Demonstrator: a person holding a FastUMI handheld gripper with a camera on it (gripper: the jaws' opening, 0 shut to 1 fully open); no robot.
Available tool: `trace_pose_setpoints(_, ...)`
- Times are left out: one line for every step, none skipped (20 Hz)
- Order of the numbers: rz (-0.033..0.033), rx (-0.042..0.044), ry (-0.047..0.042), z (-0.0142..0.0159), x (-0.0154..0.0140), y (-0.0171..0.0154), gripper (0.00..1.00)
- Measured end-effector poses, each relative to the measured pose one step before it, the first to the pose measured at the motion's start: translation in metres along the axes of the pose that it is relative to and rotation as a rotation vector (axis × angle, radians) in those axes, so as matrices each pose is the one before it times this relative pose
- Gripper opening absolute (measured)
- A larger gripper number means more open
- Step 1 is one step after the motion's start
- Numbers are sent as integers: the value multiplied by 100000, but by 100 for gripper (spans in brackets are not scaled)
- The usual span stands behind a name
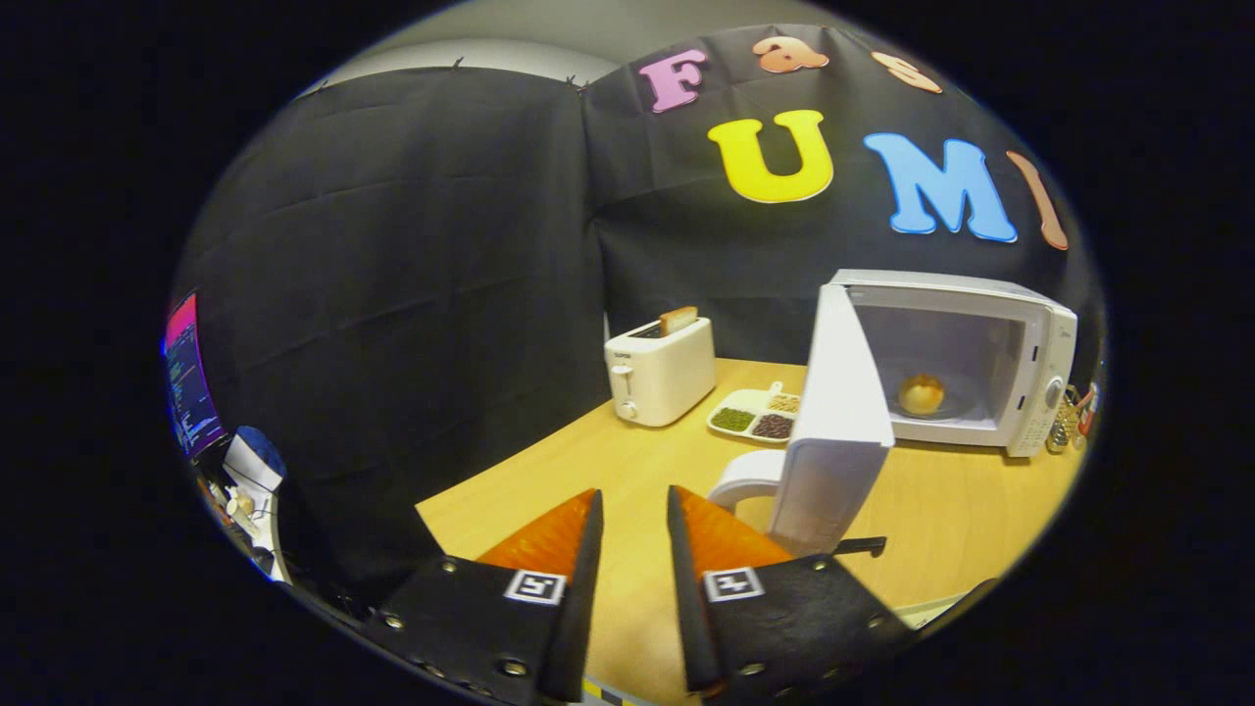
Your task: Open the microwave, put the food inside, and close the microwave door.
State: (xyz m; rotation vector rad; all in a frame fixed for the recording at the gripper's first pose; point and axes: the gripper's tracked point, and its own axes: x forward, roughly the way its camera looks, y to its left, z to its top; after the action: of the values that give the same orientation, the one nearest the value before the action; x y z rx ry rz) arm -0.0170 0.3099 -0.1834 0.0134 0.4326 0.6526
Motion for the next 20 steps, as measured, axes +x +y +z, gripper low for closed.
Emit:
trace_pose_setpoints(-1131,382,-378,-273,-126,-484,24)
trace_pose_setpoints(-415,-367,431,-139,-62,-77,12)
trace_pose_setpoints(-693,-1439,203,-91,-249,-181,12)
trace_pose_setpoints(-1145,-2093,278,10,-124,-524,12)
trace_pose_setpoints(-829,-1402,188,-139,-93,-395,11)
trace_pose_setpoints(-2730,-355,-465,206,-913,-978,11)
trace_pose_setpoints(-980,127,-514,-271,926,-788,6)
trace_pose_setpoints(-202,555,-153,267,-79,-788,1)
trace_pose_setpoints(-498,527,117,-150,-297,-125,0)
trace_pose_setpoints(-969,329,-46,17,-138,-562,1)
trace_pose_setpoints(-1287,491,-93,66,-184,-779,1)
trace_pose_setpoints(-1153,756,354,-25,-58,-767,1)
trace_pose_setpoints(-1090,1114,290,-106,-55,-797,1)
trace_pose_setpoints(-1153,1028,463,29,-45,-757,1)
trace_pose_setpoints(-1403,836,382,-159,-28,-889,1)
trace_pose_setpoints(-1480,665,303,9,-31,-883,1)
trace_pose_setpoints(-1385,746,201,-28,92,-954,1)
trace_pose_setpoints(-1454,722,99,42,-24,-923,1)
trace_pose_setpoints(-1533,516,-24,54,69,-919,1)
trace_pose_setpoints(-1380,460,61,98,54,-881,0)
